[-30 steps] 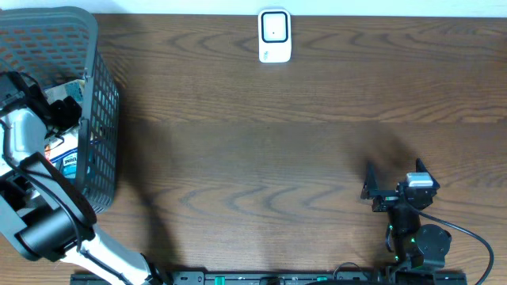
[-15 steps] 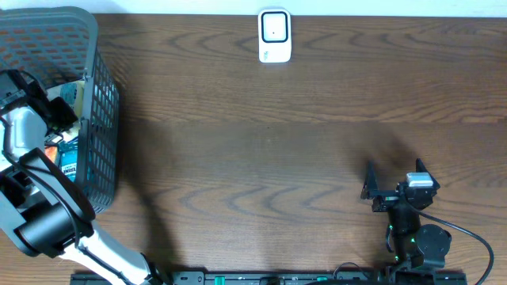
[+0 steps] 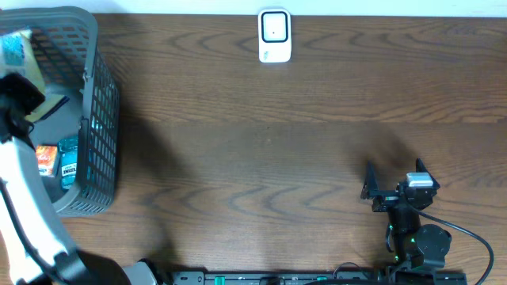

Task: Scan the item barcode
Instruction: 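Lift the snack bag out and place it on the table center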

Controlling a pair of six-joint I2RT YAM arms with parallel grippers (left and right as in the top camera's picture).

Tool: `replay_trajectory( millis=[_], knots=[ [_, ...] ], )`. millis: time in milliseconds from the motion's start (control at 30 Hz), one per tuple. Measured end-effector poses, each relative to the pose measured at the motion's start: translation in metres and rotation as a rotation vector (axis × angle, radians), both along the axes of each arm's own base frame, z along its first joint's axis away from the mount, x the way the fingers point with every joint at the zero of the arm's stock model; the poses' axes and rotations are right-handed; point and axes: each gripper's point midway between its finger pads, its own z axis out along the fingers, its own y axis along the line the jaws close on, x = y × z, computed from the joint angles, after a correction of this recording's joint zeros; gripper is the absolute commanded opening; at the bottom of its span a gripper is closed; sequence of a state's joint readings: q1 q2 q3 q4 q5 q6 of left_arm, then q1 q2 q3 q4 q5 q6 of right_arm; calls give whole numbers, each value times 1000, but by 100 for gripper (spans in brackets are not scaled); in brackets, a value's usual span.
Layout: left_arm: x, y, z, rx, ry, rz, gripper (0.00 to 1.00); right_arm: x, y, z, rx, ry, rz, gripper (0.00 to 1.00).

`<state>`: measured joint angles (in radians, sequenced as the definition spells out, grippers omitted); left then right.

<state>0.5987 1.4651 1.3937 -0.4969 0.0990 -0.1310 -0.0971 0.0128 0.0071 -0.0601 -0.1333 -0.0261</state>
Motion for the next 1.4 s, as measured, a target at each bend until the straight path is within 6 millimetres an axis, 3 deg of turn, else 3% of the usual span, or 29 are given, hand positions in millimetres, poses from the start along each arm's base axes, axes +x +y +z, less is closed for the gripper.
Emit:
replay_trajectory(
  millis=[200,600,867,1067,1200,1400],
  knots=[
    [-31,-21,53,25,-109,28,7,0,0,0,1,1,0,99],
    [-76,-54,120,1,-327,89,7,0,0,0,0,1,0,99],
    [-97,-94,168,10,-499,-23,7,0,0,0,0,1,0,99],
    [-107,-128,190,5,-576,-156,7,0,0,0,0,1,0,99],
    [-103,-161,204,-19,-627,-327,7,0,0,0,0,1,0,99],
    [-98,-215,204,-65,-621,-598,7,0,0,0,0,1,0,99]
  ],
)
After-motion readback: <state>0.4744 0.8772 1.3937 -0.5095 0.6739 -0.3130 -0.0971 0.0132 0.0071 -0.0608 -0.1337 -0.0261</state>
